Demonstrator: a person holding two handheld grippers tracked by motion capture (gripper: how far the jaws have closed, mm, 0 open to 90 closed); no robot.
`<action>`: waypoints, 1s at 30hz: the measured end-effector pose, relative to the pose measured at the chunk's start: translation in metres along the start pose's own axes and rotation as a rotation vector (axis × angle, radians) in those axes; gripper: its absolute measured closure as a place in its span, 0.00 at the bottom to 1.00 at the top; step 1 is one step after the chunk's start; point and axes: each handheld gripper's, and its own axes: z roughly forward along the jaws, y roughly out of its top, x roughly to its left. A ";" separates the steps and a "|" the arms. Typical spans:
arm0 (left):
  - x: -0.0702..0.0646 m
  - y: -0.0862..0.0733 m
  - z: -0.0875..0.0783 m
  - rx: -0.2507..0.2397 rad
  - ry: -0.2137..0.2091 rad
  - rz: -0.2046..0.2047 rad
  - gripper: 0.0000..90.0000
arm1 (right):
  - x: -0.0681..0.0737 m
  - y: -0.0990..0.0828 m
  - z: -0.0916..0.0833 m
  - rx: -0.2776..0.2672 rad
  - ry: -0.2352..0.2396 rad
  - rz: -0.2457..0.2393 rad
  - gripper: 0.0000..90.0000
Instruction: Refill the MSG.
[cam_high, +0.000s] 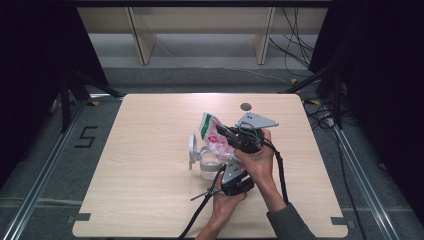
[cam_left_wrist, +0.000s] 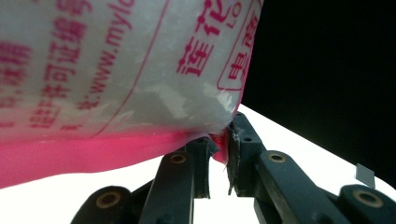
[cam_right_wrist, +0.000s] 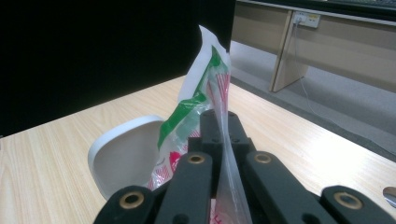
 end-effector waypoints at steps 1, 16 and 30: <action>0.000 0.000 0.000 0.004 0.001 0.004 0.89 | -0.001 0.000 0.000 -0.002 -0.008 -0.008 1.00; 0.000 0.001 0.000 0.001 0.009 0.001 0.89 | 0.001 0.000 0.000 0.009 -0.011 0.009 1.00; 0.000 0.001 0.002 -0.012 -0.004 -0.008 0.89 | 0.004 0.001 0.003 0.010 -0.019 0.004 1.00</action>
